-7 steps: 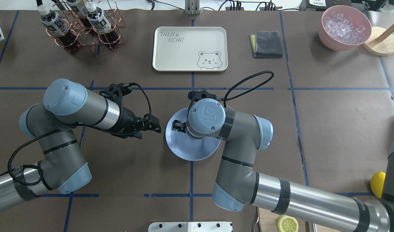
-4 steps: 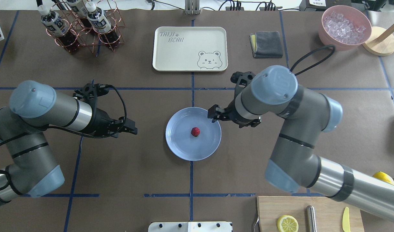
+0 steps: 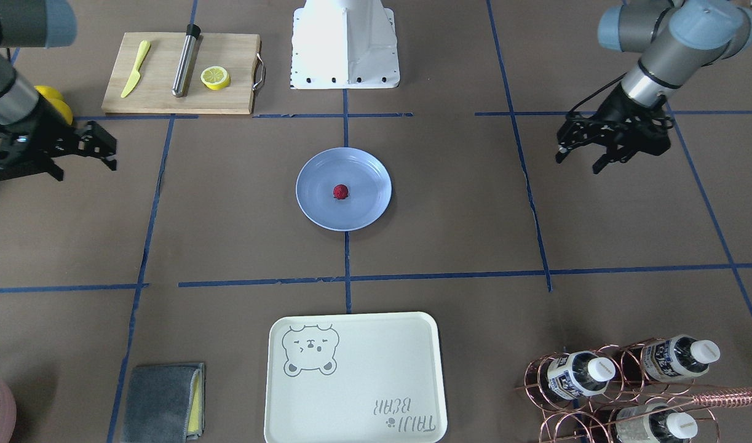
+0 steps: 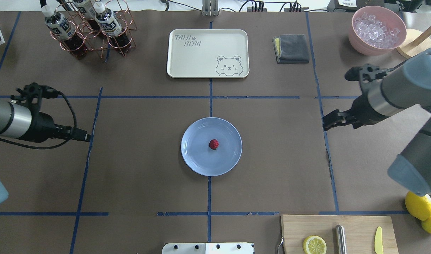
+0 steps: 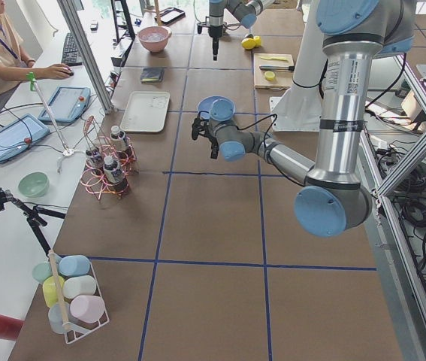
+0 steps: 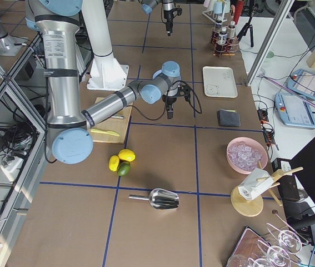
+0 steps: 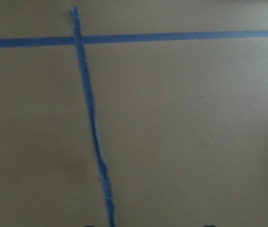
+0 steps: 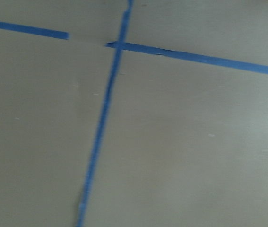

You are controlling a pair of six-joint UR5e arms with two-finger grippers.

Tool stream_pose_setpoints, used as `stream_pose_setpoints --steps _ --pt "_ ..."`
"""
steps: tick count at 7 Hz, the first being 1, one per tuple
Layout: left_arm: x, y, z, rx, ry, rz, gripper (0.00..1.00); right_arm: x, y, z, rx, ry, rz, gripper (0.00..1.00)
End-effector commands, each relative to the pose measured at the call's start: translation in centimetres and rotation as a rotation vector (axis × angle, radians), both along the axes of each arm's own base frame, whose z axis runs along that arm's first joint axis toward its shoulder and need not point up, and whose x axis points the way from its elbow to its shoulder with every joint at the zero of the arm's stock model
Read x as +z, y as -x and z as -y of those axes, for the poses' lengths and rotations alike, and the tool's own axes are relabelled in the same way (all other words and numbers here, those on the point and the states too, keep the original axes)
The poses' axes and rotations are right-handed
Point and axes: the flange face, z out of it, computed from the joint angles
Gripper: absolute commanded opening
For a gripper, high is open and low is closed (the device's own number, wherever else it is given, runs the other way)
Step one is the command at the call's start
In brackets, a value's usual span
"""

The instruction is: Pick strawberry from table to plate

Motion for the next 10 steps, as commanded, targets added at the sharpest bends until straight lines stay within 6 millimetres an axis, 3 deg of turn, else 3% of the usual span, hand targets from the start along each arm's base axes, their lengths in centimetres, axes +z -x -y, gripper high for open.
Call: stream_pose_setpoints --steps 1,2,3,5,8,10 --pt "6.9 11.2 -1.0 0.084 -0.139 0.101 0.99 8.8 -12.1 0.1 -0.036 -0.039 0.017 1.00" --pt "9.5 16.1 -0.7 0.064 -0.191 0.158 0.99 12.0 -16.3 -0.5 -0.035 -0.068 0.002 1.00" --pt "12.4 19.7 -0.7 0.066 -0.186 0.203 0.99 15.0 -19.6 -0.7 -0.052 -0.089 -0.012 1.00" --pt "13.6 23.6 0.6 0.034 -0.004 0.189 1.00 16.8 -22.6 -1.2 -0.078 -0.085 -0.022 1.00" --pt "14.0 23.5 0.1 0.056 0.186 0.115 1.00 13.7 -22.9 1.9 -0.081 -0.053 -0.033 1.00" --pt "14.4 23.4 0.0 0.058 0.182 0.117 1.00 14.0 -23.0 1.6 -0.082 -0.051 -0.052 1.00"
